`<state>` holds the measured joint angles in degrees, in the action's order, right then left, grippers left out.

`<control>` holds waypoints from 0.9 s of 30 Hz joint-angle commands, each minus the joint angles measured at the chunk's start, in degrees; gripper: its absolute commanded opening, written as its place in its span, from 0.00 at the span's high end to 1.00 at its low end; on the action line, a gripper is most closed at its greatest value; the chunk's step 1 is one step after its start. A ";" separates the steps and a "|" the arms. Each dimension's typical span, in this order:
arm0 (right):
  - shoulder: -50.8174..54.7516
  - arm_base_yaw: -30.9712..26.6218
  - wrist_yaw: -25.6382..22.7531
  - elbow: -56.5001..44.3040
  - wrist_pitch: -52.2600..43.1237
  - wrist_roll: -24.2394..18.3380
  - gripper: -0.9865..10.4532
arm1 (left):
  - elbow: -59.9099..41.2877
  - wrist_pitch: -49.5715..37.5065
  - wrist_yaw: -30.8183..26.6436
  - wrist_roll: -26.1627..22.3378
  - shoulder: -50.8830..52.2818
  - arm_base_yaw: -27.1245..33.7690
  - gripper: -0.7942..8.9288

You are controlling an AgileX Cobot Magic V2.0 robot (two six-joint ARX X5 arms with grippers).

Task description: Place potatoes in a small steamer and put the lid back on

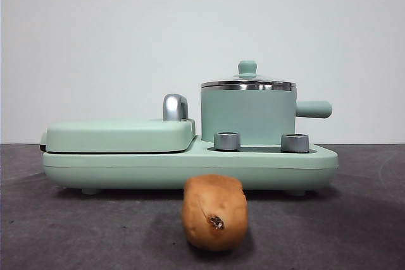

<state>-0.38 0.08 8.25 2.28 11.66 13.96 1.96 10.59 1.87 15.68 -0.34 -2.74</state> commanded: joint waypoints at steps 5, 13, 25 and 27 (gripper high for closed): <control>-0.81 0.31 0.33 11.04 6.75 6.10 0.90 | 6.38 4.02 2.10 6.58 -3.34 -1.70 0.91; -7.76 0.31 3.67 25.70 15.45 6.62 0.90 | 18.91 9.68 9.40 6.84 -13.40 -3.80 0.91; -24.59 0.31 25.70 44.41 27.34 -1.11 0.90 | 39.67 18.82 27.65 1.77 -32.06 -6.84 0.91; -27.06 0.31 27.89 47.01 29.55 -4.31 0.90 | 41.88 19.37 30.01 0.22 -34.53 -7.54 0.91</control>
<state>-26.57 0.32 35.33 47.94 41.01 13.61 42.46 30.22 30.83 18.41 -34.13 -10.04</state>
